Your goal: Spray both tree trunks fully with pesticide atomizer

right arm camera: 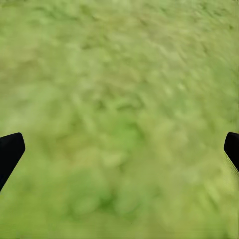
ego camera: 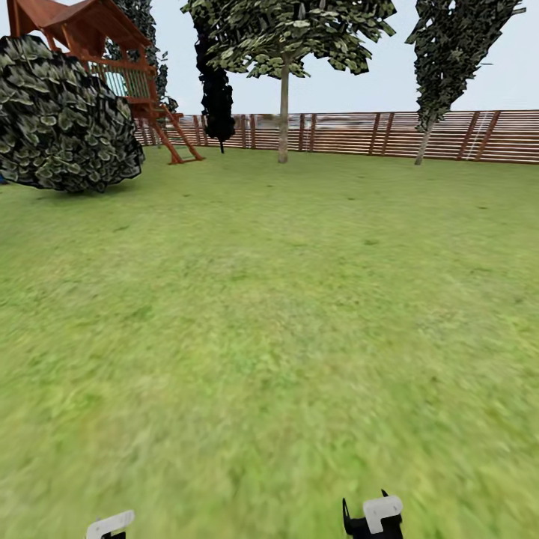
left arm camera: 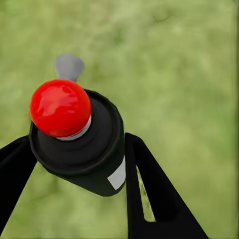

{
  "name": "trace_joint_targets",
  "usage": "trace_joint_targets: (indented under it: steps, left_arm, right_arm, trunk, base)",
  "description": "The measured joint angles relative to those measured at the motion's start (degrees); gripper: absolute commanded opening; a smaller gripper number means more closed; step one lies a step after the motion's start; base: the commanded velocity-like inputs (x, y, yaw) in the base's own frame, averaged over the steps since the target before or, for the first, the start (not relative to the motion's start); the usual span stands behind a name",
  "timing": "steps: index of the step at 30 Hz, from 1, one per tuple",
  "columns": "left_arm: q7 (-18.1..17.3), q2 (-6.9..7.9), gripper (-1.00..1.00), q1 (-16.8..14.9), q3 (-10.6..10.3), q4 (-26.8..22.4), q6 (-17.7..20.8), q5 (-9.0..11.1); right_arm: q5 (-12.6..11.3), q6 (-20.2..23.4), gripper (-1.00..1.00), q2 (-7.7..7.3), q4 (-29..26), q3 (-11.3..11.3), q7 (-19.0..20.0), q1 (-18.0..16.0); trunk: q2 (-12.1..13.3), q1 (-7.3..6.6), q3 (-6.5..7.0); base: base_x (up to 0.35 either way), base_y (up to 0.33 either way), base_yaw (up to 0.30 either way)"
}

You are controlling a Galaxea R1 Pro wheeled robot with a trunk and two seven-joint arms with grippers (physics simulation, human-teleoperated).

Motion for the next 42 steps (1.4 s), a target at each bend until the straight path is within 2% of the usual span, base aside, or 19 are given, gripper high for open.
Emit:
trace_joint_targets:
  steps: [42]
  left_arm:
    - [-0.08,-0.04,-1.0,0.03,-0.06,-0.02,-0.16,-0.04]
  right_arm:
    - [0.0,0.0,1.0,0.0,0.0,-0.01,0.02,0.0]
  trunk:
    - [0.0,0.0,0.0]
  base:
    - [0.34,0.0,0.0]
